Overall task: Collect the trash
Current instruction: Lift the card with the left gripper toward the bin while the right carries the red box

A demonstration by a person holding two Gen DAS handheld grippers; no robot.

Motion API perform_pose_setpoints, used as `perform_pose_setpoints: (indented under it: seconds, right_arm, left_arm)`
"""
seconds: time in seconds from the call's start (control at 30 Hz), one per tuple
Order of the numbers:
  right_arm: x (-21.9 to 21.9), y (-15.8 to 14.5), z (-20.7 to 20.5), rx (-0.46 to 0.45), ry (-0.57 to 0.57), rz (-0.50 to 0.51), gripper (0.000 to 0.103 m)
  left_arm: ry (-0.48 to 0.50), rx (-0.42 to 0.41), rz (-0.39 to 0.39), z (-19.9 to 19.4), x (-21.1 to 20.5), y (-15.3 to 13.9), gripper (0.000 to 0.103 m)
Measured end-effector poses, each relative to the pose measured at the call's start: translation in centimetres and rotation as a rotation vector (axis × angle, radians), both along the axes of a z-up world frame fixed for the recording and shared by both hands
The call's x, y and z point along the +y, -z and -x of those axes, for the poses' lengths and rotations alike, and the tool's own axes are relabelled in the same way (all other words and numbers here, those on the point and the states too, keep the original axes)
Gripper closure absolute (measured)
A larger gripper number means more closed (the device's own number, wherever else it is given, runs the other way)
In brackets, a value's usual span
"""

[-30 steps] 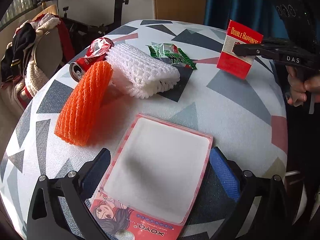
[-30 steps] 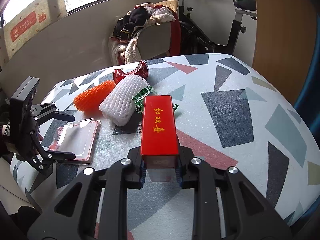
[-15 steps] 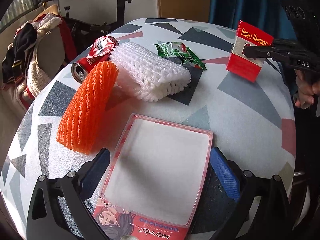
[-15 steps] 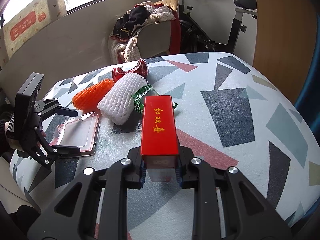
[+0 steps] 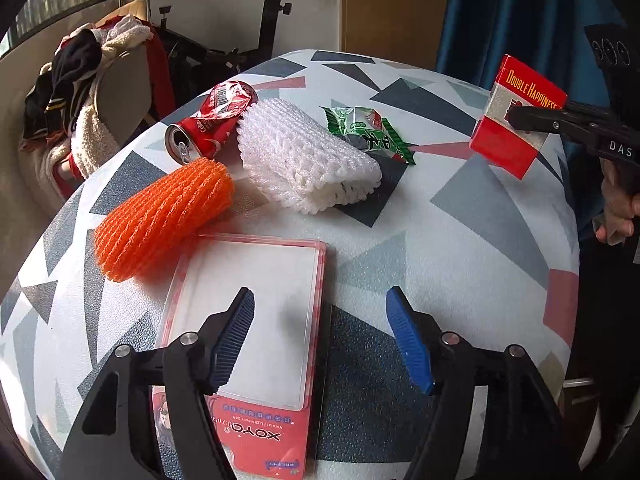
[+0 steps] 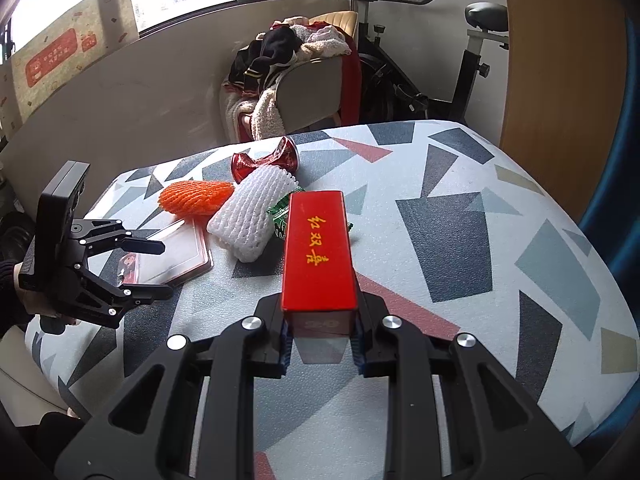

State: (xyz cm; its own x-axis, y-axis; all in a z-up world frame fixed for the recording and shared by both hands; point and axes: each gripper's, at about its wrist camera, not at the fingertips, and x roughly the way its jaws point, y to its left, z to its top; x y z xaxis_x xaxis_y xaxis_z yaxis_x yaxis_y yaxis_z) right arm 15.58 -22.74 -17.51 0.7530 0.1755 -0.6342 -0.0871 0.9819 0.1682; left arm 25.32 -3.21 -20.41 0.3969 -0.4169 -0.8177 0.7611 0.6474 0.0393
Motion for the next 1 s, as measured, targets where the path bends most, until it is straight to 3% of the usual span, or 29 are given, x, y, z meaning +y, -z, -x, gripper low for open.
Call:
perform_pose_setpoints:
  seconds: [0.1,0.17,0.37,0.53,1.0]
  right_arm:
    - [0.0,-0.1,0.3,-0.004,-0.006,0.002,0.077]
    - [0.0,0.0,0.3,-0.003,-0.005,-0.003,0.077]
    - [0.1,0.8,-0.4,0.010,-0.005,-0.021,0.077]
    - [0.0,1.7,-0.8,0.024,-0.003,-0.032,0.077]
    - [-0.6,2.9,-1.4,0.042,0.006,-0.046,0.077]
  left_arm:
    - [0.010,-0.033,-0.008,0.4,0.2,-0.4,0.009]
    - [0.008,-0.021,0.003,0.2,0.7,-0.6,0.006]
    - [-0.013,0.014,0.005,-1.5,2.4,0.0,0.006]
    - [-0.073,0.075,0.087,-3.6,4.1,0.4,0.006]
    - [-0.007,0.030,-0.005,-3.7,2.9,1.7,0.006]
